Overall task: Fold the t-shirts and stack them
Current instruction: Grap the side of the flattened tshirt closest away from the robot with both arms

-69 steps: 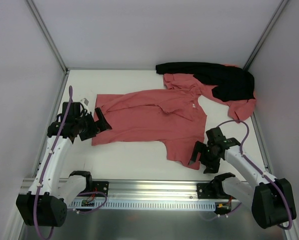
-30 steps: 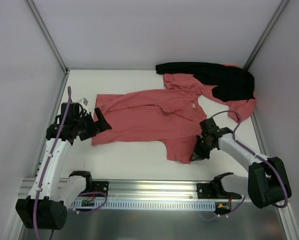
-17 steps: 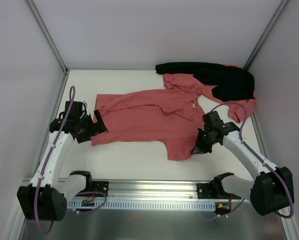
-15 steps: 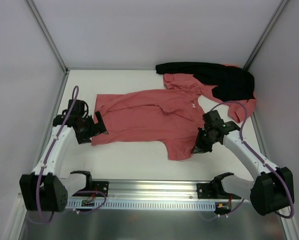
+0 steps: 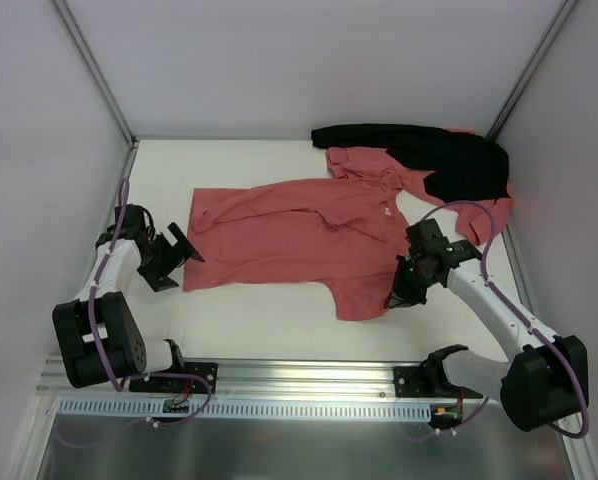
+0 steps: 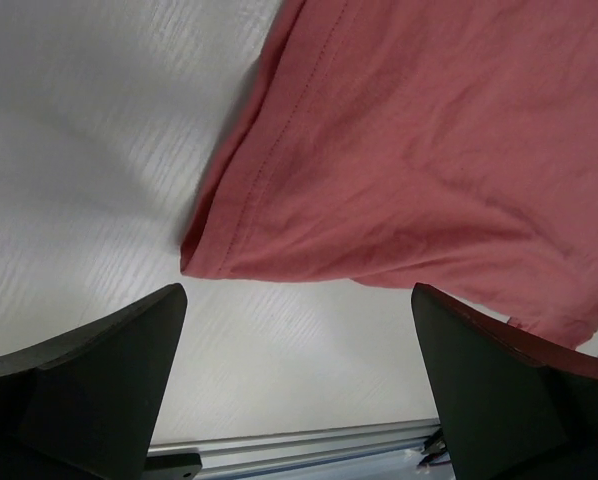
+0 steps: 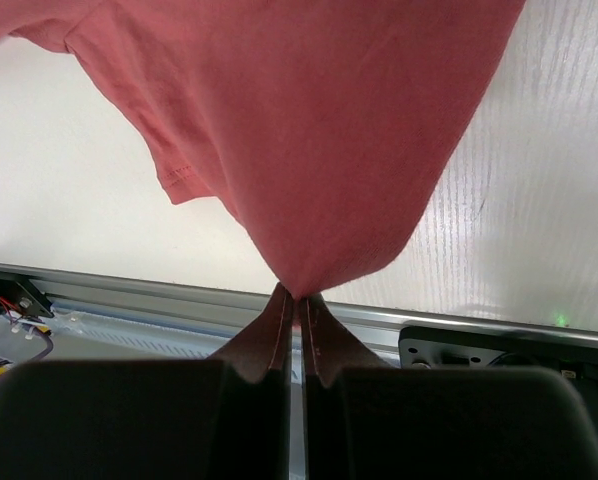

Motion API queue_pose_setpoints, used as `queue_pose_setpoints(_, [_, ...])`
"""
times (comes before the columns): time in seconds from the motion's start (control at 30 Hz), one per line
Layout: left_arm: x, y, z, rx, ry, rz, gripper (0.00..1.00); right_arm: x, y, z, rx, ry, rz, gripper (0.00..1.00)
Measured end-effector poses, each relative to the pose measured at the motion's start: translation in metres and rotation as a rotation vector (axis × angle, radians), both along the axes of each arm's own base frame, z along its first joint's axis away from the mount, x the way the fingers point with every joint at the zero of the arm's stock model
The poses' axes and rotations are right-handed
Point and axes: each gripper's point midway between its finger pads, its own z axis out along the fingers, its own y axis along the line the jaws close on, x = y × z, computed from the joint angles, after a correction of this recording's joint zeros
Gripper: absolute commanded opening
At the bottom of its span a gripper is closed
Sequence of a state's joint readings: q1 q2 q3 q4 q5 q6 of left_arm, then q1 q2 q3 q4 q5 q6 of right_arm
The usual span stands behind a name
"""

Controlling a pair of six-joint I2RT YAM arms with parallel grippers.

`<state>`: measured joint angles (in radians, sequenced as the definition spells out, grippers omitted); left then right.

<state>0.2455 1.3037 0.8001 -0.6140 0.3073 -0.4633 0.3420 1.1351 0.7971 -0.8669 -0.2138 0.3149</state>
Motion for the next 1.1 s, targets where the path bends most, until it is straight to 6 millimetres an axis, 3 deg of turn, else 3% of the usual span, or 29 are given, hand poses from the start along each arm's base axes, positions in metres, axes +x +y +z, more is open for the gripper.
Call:
queue_pose_setpoints(0.2, [0.002,0.005,-0.019,-0.048,0.027,0.026,0.99,-0.002,-0.002,0.001,-0.005,0.008,0.001,0.00])
queue_pose_setpoints(0.63, [0.004,0.003,-0.039,-0.082,0.068,-0.001,0.96,0.003,-0.004,0.005,-0.001,-0.001,-0.010,0.00])
queue_pose_setpoints(0.73, [0.004,0.001,-0.040,-0.091,0.065,-0.010,0.74,0.004,-0.004,0.005,-0.001,-0.001,-0.012,0.00])
queue_pose_setpoints(0.77, [0.004,0.000,-0.040,-0.098,0.062,-0.016,0.40,0.004,-0.004,0.005,-0.001,0.000,-0.012,0.00])
queue_pose_setpoints(0.8, [0.003,-0.002,-0.041,-0.110,0.065,-0.019,0.21,0.004,-0.004,0.005,-0.001,0.000,-0.012,0.00])
queue_pose_setpoints(0.87, [0.001,-0.005,-0.042,-0.126,0.069,-0.032,0.01,0.004,-0.004,0.004,-0.002,0.004,-0.012,0.00])
queue_pose_setpoints(1.1, [-0.003,-0.008,-0.042,-0.142,0.077,-0.044,0.00,0.004,-0.004,0.002,-0.006,0.017,-0.012,0.00])
